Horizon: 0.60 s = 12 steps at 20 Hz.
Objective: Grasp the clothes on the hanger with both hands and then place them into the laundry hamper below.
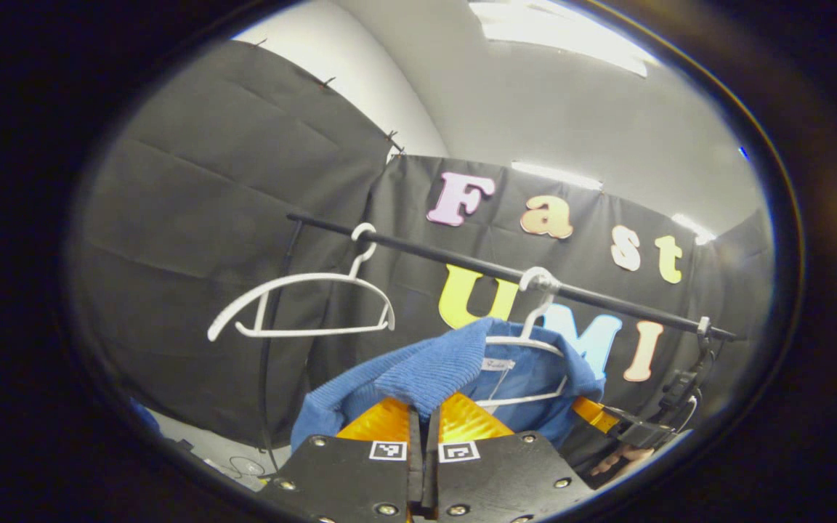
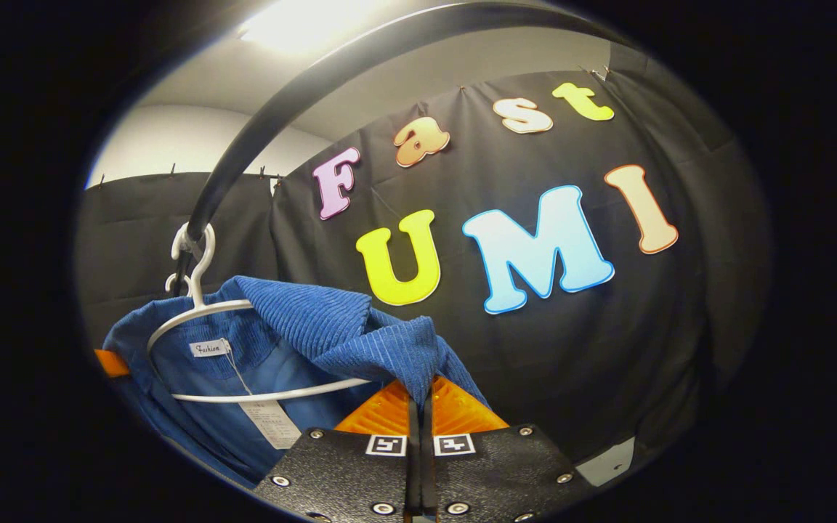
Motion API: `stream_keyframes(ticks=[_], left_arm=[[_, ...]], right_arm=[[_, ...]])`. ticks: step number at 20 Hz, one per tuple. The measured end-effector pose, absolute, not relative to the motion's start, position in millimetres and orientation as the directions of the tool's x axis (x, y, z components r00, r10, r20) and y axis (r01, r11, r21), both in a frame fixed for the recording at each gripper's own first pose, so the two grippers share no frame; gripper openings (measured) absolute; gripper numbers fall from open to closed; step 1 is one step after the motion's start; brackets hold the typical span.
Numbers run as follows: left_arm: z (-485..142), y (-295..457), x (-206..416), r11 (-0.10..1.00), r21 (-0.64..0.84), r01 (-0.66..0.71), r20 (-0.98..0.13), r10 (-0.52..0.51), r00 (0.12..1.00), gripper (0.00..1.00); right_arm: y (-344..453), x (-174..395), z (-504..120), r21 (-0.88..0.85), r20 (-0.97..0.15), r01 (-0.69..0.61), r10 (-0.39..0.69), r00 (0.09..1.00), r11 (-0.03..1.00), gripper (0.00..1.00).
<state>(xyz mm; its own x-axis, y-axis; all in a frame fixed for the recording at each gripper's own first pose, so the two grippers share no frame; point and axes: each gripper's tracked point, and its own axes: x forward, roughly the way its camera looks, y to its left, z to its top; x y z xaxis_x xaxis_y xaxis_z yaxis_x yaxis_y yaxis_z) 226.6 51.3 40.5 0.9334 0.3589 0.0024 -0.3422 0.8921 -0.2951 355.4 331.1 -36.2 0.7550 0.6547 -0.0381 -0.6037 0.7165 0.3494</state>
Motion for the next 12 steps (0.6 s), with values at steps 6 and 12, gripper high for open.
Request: stream_keyframes(ticks=[6, 12], left_arm=[[62, 85, 222, 0.873, -0.298, -0.385, 0.047, 0.417, 0.908, 0.05], [77, 120, 227, 0.872, -0.269, -0.408, 0.059, 0.438, 0.897, 0.01]], right_arm=[[328, 378, -26, 0.353, 0.011, -0.572, 0.608, 0.794, 0.741, 0.0], [330, 395, -18, 0.376, 0.068, -0.552, 0.572, 0.818, 0.744, 0.0]])
